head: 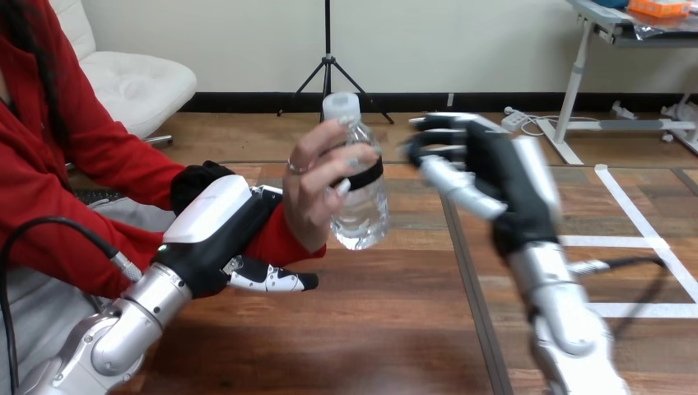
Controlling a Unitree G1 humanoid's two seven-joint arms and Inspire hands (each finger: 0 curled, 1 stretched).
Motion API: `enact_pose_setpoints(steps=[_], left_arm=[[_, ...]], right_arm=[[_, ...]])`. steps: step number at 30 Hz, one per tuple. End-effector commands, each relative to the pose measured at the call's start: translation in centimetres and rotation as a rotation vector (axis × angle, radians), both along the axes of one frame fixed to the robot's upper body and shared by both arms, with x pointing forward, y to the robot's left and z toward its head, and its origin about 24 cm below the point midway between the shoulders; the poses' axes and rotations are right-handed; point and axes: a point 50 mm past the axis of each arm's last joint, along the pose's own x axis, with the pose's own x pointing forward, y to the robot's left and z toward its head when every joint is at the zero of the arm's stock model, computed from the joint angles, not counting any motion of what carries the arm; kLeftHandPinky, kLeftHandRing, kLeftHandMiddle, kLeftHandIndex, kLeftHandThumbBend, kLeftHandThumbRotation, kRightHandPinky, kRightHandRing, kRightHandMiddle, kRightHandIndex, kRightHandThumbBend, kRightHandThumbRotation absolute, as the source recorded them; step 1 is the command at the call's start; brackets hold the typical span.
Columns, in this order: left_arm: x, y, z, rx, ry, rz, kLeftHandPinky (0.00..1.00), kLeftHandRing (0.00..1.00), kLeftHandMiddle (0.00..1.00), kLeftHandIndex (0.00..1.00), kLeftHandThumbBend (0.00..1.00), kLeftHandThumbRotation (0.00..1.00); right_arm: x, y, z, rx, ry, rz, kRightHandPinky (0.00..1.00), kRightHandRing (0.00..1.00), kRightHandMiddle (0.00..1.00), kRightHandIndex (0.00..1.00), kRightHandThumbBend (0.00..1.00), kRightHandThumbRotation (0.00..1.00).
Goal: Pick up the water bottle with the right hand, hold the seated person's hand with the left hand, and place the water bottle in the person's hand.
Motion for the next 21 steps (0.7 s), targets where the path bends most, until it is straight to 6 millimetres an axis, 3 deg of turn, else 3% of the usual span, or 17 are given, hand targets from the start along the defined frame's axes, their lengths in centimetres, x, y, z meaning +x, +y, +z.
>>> enact_pose_setpoints(steps=[1,12,21], left_arm=[[0.0,-2.1,0.7,-0.028,-0.042,-0.099,0.3,0.36,0.44,0.46,0.7,0.0],[-0.1,-1.9,0.7,-0.025,-0.038,-0.097,0.31,0.37,0.45,0.46,0.7,0.01],[-0.2,-1.6,0.7,-0.022,-0.038,-0.095,0.32,0.38,0.46,0.47,0.69,0.03]], right_arm=[[-0.4,-1.2,2.2,-0.014,-0.079,-0.037,0.52,0.59,0.64,0.65,0.65,0.44],[-2.5,-2.5,2.8,0.028,-0.106,-0.075,0.45,0.54,0.59,0.62,0.58,0.42],[-4.5,-3.4,3.1,0.056,-0.12,-0.1,0.43,0.5,0.55,0.62,0.58,0.44]])
